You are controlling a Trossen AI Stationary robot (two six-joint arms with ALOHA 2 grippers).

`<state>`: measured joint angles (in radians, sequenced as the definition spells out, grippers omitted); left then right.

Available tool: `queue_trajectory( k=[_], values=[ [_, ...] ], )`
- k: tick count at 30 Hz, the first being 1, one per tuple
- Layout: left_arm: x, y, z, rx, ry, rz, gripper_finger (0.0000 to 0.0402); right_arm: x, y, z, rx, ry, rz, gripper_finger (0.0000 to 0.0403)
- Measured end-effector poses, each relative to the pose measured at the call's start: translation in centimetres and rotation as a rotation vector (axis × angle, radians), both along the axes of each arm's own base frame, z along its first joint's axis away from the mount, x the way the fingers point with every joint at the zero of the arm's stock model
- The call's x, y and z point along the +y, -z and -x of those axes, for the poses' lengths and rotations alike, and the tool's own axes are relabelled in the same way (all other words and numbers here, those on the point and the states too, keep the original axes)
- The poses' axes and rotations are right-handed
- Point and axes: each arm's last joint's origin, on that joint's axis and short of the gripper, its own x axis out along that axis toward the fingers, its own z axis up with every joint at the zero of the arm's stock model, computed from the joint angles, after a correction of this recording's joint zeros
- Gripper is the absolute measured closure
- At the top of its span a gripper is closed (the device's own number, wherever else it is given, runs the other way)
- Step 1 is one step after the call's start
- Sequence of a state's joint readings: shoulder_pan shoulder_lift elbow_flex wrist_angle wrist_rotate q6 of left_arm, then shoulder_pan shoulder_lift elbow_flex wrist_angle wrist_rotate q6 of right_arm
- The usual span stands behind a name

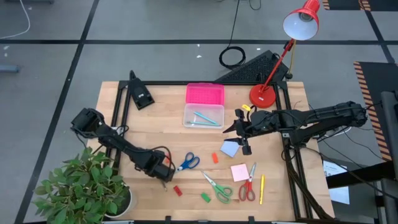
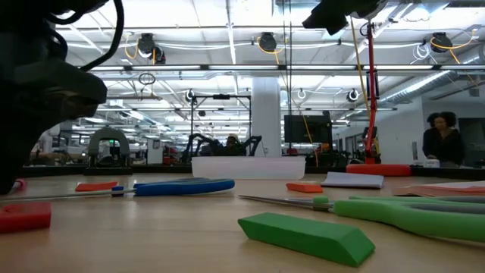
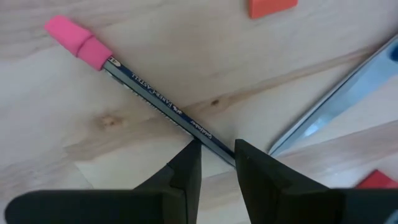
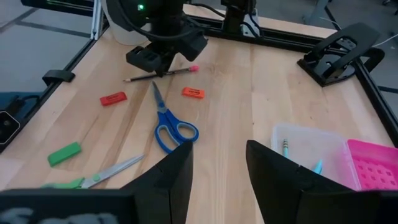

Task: Pack school essentials
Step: Put the black pencil into the supply box

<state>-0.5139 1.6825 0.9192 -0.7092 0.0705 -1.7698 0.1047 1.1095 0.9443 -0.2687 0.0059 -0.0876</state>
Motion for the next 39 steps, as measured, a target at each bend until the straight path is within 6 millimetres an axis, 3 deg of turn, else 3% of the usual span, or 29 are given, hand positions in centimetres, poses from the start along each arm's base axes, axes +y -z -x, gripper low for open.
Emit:
queue_trajectory(
  k=[18,39],
  values=[
    [-2.2,0.1,1.5,-0.072,-0.084,-0.130,0.0305,0.3,0.2,0.1,0.024,-0.001,-0.027,0.0261],
    [-1.6,0.7,1.7,-0.038,-0.046,-0.239,0.0315,0.4,0.0,0.0,-0.007,-0.032,0.023,0.0261]
  ],
)
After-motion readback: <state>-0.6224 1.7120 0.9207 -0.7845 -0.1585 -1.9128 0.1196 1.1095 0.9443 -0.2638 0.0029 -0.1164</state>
